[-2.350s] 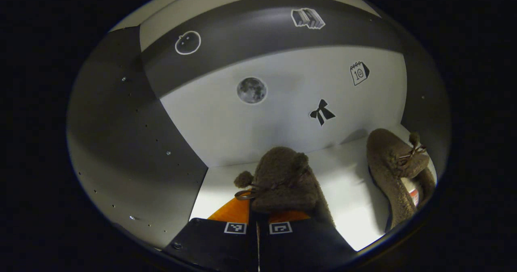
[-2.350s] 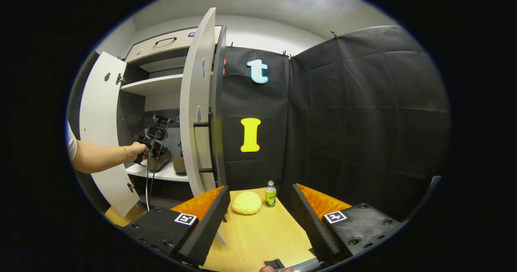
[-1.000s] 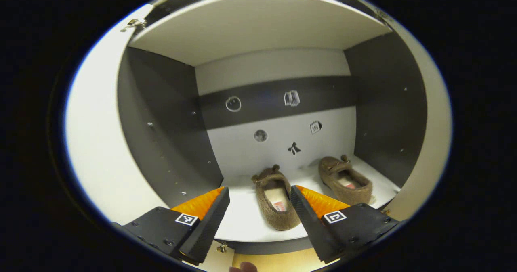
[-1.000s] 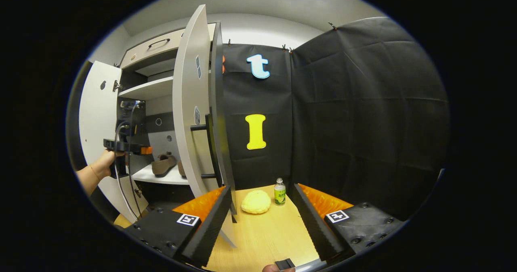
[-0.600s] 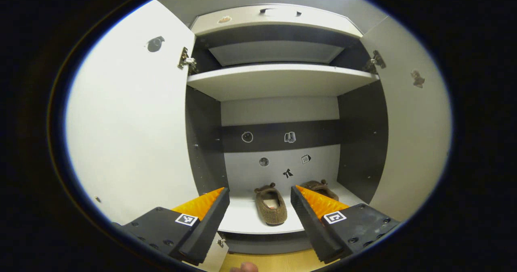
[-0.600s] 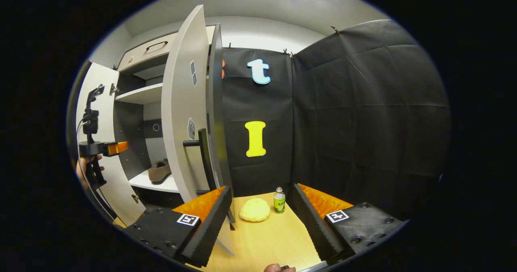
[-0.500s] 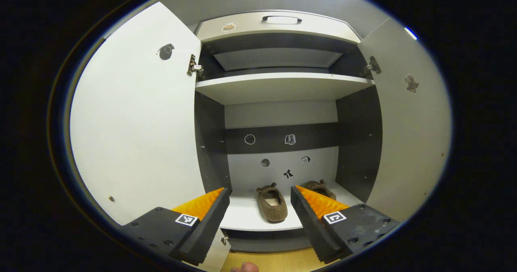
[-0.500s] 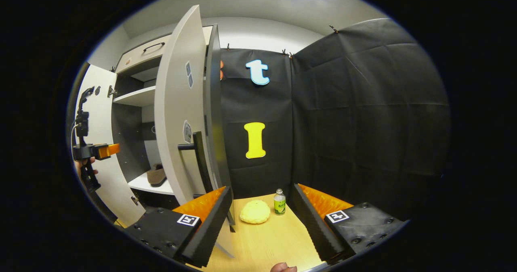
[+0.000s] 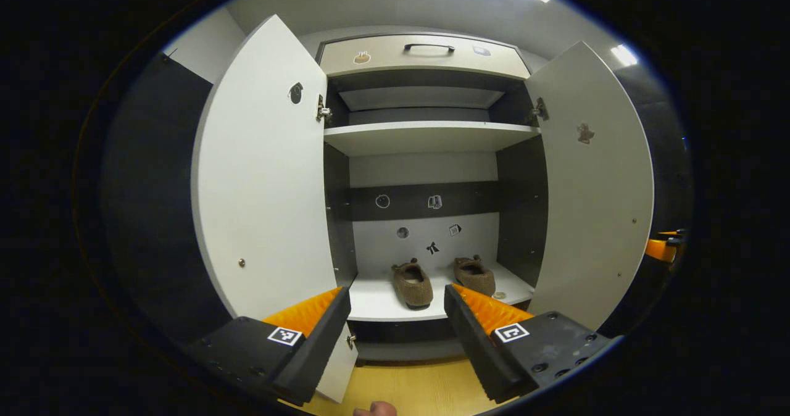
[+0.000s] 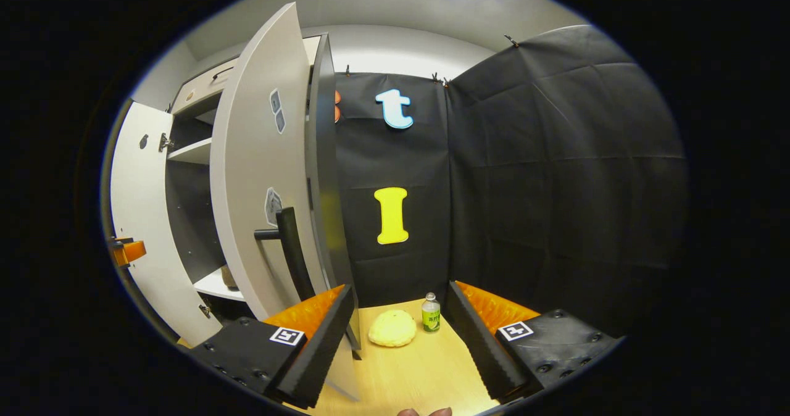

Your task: Grab one shoe with the right hand and put it into the shoe cabinet, grab the other shoe with the left hand and put it into the shoe cabinet; then close the right door with the right hand and the left door with the left hand.

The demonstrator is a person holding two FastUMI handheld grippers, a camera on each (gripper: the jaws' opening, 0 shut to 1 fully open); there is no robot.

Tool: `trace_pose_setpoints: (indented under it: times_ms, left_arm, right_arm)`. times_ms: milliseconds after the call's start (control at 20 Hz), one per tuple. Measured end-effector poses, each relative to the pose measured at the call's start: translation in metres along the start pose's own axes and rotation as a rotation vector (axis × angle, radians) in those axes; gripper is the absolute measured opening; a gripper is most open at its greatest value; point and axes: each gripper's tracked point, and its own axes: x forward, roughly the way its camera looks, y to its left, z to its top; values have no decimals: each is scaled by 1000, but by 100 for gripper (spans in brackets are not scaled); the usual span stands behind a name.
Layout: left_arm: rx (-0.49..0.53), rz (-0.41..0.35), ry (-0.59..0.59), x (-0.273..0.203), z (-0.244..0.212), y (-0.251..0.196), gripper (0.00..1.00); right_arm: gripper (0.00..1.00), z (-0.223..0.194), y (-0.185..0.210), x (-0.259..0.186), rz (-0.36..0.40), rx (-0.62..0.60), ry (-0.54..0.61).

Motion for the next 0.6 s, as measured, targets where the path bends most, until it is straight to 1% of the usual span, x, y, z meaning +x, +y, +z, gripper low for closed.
trace_pose_setpoints:
  times_ms: [50, 300, 450, 600]
  left_arm:
    - [-1, 9, 1, -8, 0, 2, 96]
    - [-4, -1, 21, -32, -11, 8, 96]
    - [12, 0, 24, -39, -17, 15, 96]
    - [27, 6, 27, -46, -21, 25, 96]
  right_arm:
    - [98, 0, 4, 1, 9, -5, 3]
    - [98, 9, 16, 4, 19, -22, -38]
    - [98, 9, 24, 4, 33, -25, -36]
    - [97, 7, 26, 6, 27, -4, -26]
